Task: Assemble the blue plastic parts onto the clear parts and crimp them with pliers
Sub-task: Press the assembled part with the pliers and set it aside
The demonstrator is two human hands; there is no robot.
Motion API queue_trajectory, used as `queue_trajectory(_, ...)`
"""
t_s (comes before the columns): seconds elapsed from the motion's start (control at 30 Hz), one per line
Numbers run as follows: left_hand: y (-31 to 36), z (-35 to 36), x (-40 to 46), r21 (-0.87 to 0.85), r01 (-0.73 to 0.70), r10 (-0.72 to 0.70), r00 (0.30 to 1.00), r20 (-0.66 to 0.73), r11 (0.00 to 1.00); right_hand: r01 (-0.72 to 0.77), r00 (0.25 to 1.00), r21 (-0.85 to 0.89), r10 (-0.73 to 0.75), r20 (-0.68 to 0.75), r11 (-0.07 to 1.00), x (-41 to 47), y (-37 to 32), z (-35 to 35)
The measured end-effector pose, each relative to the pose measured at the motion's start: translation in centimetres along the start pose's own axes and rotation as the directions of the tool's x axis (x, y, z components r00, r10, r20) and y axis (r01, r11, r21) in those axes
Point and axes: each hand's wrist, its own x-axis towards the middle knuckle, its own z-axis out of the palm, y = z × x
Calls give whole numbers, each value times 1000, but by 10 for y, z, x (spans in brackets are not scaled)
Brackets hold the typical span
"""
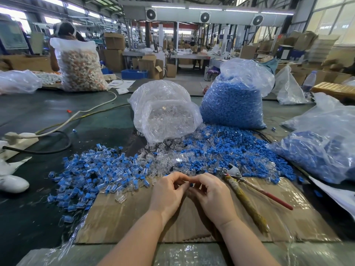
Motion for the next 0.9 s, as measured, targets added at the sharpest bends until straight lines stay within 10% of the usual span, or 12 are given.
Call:
queue_trajectory(0.27,1,0,-1,-11,34,-34,999,-10,999,-213,977,-332,193,-92,919,-1,4,-17)
queue_trajectory(0.53,4,0,-1,-17,44,-44,999,-22,999,-548,660,-690,751,-10,473,-20,31,-60)
queue_trajectory(0.77,7,-3,3,-40,78,-80,996,-30,996,-333,872,-806,486,-65,490,-31,24,-60)
queue_trajectory(0.9,12,-8,7,-248,188,-202,979,-34,950,-247,923,-687,381,47,683,-19,15,-64)
